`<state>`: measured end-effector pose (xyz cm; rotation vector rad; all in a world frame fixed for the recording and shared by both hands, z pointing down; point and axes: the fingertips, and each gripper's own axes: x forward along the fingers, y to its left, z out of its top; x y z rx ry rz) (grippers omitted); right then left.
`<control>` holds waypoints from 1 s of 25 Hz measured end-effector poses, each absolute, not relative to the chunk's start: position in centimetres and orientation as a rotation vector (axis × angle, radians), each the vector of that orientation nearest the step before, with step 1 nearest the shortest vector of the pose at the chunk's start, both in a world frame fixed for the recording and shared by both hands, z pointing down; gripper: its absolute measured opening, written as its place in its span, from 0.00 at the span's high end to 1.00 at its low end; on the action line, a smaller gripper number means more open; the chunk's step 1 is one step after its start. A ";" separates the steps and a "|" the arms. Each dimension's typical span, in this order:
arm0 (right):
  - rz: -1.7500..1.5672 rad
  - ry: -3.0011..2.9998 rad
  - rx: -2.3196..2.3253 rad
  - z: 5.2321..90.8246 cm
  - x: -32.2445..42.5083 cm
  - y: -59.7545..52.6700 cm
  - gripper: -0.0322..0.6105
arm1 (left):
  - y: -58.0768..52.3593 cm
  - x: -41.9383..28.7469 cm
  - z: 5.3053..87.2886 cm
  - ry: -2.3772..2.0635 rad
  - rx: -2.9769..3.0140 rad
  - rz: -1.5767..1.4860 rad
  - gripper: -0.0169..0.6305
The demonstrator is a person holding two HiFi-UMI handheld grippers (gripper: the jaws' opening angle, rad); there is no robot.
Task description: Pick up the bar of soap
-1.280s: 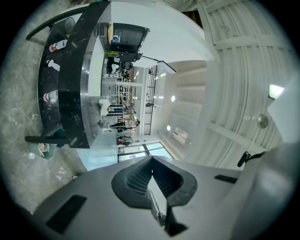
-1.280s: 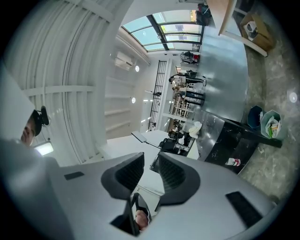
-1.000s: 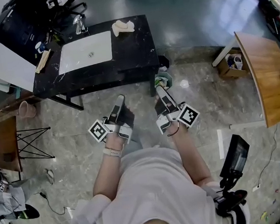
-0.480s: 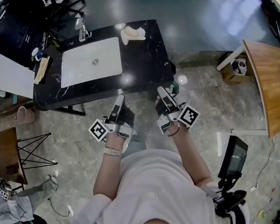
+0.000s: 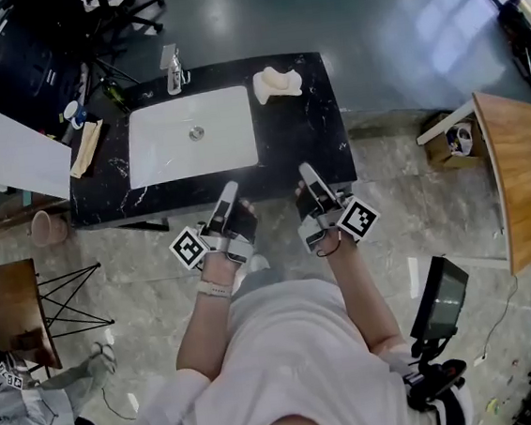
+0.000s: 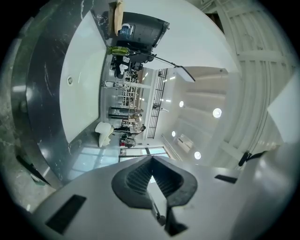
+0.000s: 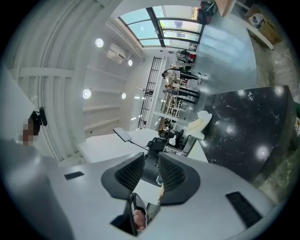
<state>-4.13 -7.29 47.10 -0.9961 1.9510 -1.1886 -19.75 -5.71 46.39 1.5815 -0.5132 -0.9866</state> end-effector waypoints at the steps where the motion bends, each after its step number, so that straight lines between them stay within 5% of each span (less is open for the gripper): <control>1: -1.186 1.951 -0.996 46.9 -4.5 -7.7 0.78 | -6.2 -20.1 46.3 -0.511 1.585 -0.984 0.96; 25: -1.193 1.929 -0.969 46.8 0.4 -15.9 0.78 | -15.0 -16.4 44.6 -0.643 1.805 -0.860 0.96</control>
